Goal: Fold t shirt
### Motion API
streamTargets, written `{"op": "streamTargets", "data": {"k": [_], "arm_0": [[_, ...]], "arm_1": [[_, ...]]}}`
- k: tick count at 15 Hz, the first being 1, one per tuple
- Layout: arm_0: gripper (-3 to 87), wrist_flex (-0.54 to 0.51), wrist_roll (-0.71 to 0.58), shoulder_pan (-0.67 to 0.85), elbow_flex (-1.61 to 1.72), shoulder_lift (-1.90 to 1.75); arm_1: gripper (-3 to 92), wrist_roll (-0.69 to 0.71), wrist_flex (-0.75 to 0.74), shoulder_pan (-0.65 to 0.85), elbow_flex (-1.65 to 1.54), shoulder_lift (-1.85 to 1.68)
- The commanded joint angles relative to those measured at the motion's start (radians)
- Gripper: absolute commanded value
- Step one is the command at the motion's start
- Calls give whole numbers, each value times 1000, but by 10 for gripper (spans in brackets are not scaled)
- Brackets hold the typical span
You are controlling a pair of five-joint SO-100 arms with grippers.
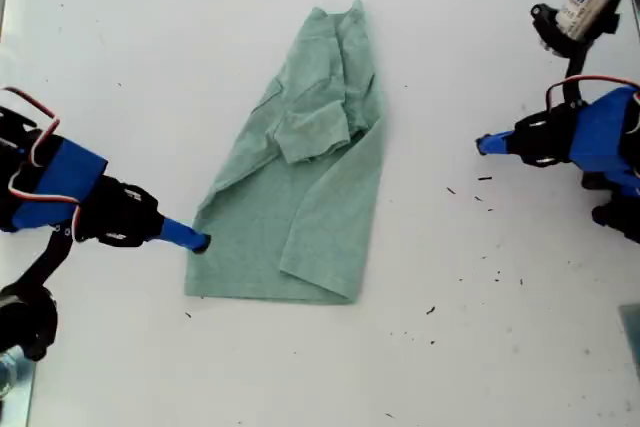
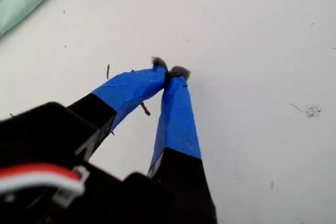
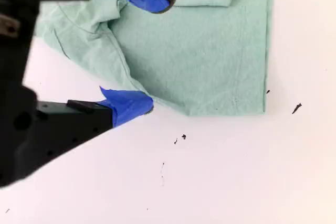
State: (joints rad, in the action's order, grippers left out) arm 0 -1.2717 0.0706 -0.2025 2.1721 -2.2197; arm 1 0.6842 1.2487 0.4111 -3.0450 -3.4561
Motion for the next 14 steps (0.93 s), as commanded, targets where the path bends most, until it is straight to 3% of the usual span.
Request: {"op": "streamTargets", "data": {"k": [1, 7, 8, 10, 14], "arm_0": [[267, 43, -25, 35, -2, 25], [201, 387, -71, 46, 133, 396], [56, 408, -64, 35, 124, 456], [16, 342, -26, 25, 100, 405], [-1, 0, -32, 114, -132, 176]], "arm_1": [[25, -12, 18, 9, -38, -29], [25, -11, 26, 0, -40, -40], [25, -11, 26, 0, -40, -40], [25, -9, 28, -2, -40, -41], [25, -9, 28, 2, -40, -41]]}}
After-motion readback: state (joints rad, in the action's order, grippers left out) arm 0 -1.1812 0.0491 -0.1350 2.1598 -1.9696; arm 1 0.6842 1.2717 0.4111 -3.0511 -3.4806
